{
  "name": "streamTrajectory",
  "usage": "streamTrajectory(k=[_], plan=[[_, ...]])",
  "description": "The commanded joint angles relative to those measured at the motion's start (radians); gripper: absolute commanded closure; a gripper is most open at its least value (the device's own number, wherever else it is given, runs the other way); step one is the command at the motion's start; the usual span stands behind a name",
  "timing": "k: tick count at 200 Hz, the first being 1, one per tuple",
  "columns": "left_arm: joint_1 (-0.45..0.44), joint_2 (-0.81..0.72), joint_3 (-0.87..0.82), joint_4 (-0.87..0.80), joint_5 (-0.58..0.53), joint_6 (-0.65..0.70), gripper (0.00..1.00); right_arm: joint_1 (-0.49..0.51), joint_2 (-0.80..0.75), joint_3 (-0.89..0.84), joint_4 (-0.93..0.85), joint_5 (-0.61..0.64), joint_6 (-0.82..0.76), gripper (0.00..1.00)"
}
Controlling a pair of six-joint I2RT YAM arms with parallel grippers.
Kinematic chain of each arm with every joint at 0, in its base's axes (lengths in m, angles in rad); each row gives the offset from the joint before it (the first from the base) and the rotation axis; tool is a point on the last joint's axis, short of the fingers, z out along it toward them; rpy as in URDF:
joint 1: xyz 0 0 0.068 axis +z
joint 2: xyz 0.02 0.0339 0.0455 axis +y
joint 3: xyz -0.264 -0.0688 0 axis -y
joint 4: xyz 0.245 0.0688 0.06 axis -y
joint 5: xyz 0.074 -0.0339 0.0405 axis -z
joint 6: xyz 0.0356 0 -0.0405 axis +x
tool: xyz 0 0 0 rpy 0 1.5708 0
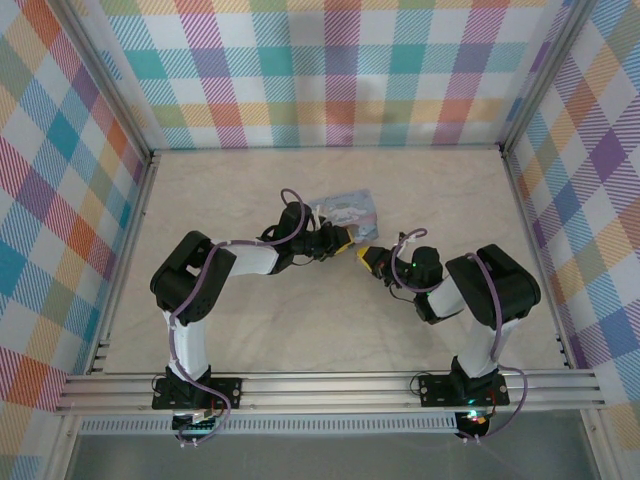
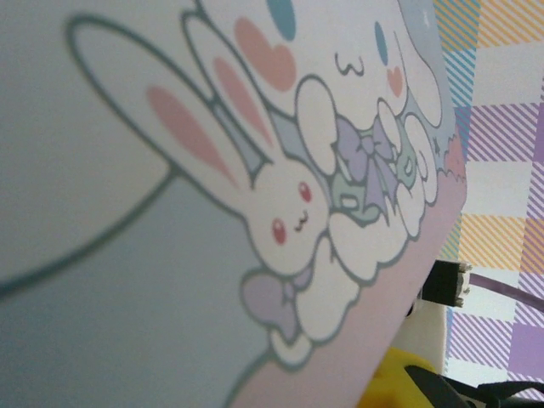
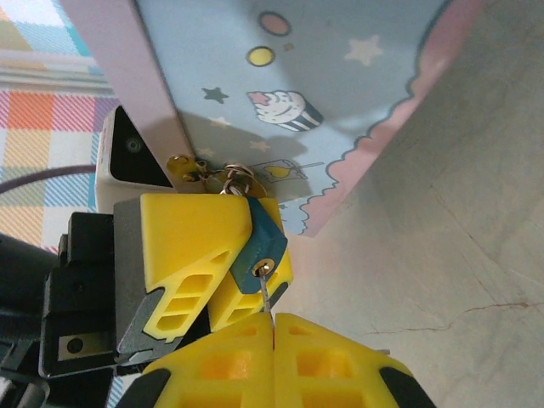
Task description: Unlock a padlock with a key
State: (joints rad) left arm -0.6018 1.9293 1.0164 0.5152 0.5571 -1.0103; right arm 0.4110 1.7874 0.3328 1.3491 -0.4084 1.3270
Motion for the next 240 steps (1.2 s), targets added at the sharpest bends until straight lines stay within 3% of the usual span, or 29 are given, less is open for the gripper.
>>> streamTrajectory(k=[1,60,240], plan=[[-0.009,0.012,-0.016,0.079,0.055,-0.034,0.84,0.024,0.014,0.023,0.059,0.057,0.077,1.0],[-0.008,0.008,-0.022,0.117,0.073,-0.048,0.85,0.028,0.01,0.013,0.058,0.124,0.159,1.0],[-0.009,0.008,-0.041,0.2,0.117,-0.07,0.86,0.009,0.109,0.09,0.059,0.066,0.405,1.0]])
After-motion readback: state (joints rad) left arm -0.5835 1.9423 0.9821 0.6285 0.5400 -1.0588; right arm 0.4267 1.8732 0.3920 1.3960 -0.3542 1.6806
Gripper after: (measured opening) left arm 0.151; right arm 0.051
